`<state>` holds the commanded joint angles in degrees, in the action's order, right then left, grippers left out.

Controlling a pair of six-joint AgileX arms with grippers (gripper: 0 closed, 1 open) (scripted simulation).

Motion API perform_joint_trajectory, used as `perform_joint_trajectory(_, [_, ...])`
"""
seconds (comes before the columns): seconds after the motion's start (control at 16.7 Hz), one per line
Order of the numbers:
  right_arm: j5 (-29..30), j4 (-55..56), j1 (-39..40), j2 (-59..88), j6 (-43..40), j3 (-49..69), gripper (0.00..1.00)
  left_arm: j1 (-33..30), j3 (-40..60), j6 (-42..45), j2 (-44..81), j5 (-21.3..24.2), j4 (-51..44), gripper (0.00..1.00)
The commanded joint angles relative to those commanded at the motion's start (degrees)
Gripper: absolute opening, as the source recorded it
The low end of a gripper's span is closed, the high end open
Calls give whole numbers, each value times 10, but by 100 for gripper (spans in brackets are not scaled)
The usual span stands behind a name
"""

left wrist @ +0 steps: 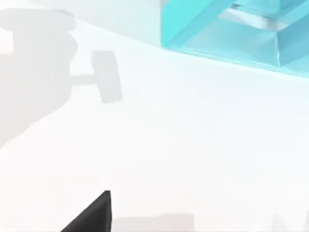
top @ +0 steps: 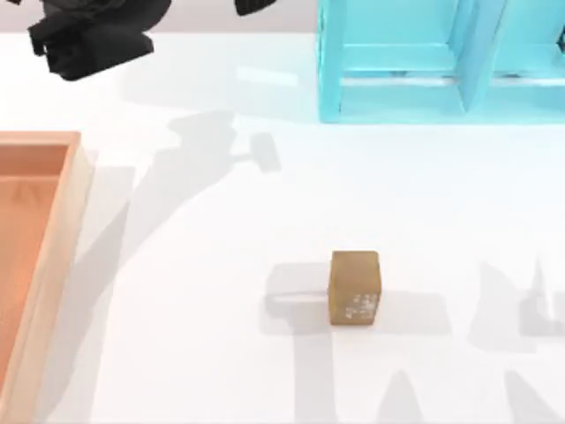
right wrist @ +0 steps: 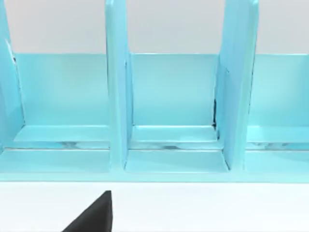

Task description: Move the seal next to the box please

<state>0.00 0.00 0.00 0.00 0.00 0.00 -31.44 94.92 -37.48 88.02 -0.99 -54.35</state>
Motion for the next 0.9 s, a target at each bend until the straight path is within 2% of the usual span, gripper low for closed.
perform_joint_trajectory(0.24, [0,0,0,0,0,0,100,-88,170,-61,206,7,-129,100])
perform_joint_trajectory(0.42, [0,0,0,0,0,0,100,-142,252,-91,334,10,-215,100])
perform_joint_trajectory(0.66, [0,0,0,0,0,0,100,-186,305,-111,430,11,-289,100])
perform_joint_trajectory(0.9, [0,0,0,0,0,0,100,-191,310,-113,440,11,-298,100])
